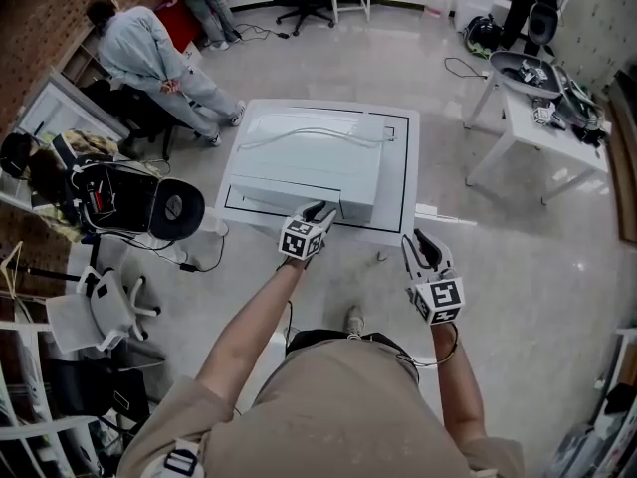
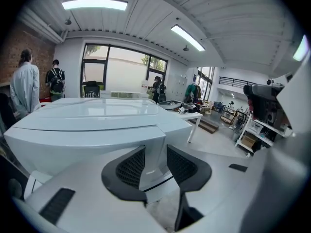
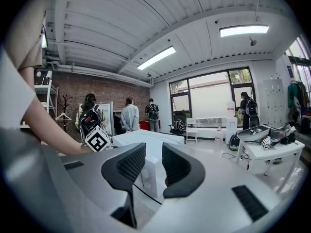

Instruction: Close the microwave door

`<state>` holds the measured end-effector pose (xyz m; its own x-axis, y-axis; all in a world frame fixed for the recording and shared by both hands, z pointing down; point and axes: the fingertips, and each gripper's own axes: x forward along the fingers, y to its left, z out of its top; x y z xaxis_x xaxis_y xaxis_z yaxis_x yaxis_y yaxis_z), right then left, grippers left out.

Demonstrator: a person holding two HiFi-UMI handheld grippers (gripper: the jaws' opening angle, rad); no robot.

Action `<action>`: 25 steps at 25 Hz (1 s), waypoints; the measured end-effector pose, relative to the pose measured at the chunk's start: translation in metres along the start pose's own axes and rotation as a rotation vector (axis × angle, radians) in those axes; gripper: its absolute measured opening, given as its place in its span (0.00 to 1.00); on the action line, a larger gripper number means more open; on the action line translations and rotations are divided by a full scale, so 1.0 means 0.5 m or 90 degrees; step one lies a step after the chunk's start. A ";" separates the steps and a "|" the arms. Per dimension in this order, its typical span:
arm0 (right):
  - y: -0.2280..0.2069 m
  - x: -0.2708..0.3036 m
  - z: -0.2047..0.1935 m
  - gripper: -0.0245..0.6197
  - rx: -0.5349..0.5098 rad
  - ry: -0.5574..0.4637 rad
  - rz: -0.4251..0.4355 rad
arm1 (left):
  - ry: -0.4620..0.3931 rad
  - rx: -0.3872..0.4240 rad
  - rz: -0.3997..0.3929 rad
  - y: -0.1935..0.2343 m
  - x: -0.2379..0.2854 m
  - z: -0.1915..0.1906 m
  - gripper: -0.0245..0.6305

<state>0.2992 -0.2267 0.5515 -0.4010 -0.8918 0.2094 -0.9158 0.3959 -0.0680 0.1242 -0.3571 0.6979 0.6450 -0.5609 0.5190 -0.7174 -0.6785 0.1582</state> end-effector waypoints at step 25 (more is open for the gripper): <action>0.077 -0.012 -0.016 0.21 -0.010 0.001 0.015 | -0.127 -0.032 -0.052 -0.076 -0.233 0.072 0.31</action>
<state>0.2664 -0.2044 0.5555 -0.4231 -0.8817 0.2088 -0.9053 0.4207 -0.0579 0.0859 -0.2832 0.6015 0.7377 -0.5904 0.3274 -0.6690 -0.7045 0.2369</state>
